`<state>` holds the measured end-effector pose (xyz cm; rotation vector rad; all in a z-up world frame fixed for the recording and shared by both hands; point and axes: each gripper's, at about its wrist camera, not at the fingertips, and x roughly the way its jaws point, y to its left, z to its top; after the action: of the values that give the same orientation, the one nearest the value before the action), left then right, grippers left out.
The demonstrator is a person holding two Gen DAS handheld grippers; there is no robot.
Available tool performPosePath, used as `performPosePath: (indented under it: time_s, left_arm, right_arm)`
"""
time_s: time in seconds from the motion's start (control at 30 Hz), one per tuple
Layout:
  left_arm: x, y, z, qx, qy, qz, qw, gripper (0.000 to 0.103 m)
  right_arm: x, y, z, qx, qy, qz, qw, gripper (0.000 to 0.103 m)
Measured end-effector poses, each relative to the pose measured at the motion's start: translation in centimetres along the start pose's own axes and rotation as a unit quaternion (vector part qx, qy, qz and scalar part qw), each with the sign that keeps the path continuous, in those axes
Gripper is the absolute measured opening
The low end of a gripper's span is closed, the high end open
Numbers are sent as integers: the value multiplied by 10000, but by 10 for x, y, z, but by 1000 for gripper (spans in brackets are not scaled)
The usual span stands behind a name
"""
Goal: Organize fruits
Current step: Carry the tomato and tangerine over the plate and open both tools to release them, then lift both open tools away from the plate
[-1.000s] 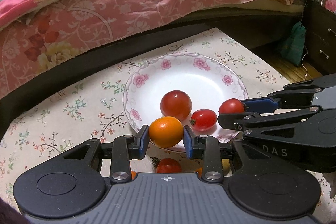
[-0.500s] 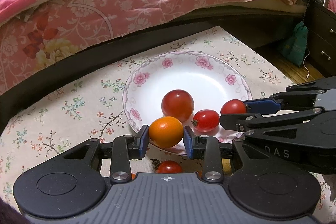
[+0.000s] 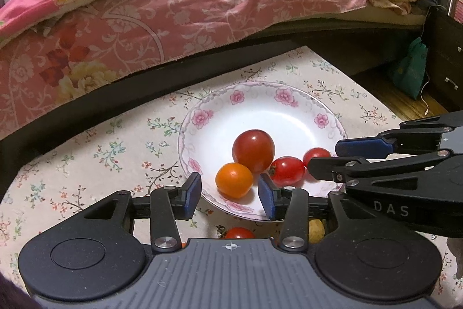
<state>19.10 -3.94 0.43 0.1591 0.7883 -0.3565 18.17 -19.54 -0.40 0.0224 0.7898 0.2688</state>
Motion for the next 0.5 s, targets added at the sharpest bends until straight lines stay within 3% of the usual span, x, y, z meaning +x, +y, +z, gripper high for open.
performPosePath:
  time_s: [0.5]
  left_arm:
    - [-23,2,-16,155,30,-139,9998,62]
  right_arm:
    - [-15,4,-11,-96,115,177,9997,34]
